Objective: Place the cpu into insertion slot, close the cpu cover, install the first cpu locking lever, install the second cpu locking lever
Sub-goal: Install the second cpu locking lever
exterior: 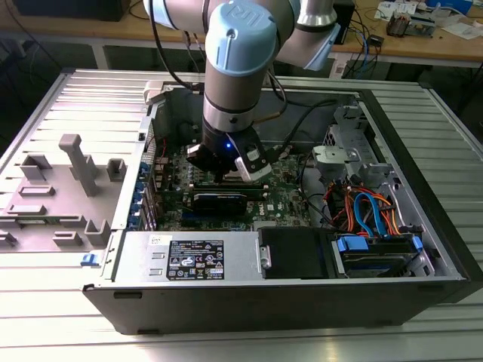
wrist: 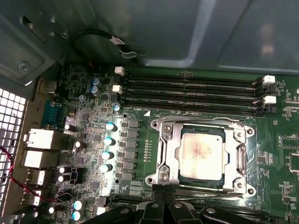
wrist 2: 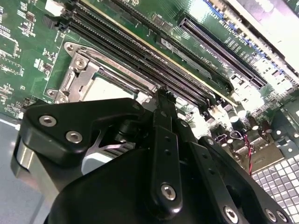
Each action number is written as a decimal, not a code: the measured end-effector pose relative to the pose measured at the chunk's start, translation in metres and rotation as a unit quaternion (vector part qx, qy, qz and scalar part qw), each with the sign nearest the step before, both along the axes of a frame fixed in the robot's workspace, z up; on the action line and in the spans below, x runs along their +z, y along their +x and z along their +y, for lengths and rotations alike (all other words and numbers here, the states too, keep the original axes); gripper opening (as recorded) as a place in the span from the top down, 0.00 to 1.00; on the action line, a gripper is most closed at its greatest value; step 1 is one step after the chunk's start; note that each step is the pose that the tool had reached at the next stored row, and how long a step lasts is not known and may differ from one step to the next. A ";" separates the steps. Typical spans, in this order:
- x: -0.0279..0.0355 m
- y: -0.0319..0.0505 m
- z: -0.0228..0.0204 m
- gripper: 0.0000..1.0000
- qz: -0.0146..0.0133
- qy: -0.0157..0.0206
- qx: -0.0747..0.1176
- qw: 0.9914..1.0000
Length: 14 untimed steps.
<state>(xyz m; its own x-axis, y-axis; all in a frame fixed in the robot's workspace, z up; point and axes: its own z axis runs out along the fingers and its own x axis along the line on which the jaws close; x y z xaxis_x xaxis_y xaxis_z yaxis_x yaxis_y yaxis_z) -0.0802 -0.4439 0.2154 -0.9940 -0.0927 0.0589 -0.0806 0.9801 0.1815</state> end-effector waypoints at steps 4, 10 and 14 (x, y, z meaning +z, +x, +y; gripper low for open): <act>0.0000 -0.0001 -0.0026 0.89 0.000 0.000 0.000 1.000; 0.0000 -0.0001 -0.0049 0.89 0.000 0.001 0.000 1.000; 0.0001 -0.0002 -0.0074 0.89 0.000 0.003 0.000 1.000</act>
<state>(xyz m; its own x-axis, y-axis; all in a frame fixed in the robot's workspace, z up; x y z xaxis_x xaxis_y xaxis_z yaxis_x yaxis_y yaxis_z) -0.0805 -0.4513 0.2155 -0.9940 -0.0928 0.0585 -0.0804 0.9790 0.1872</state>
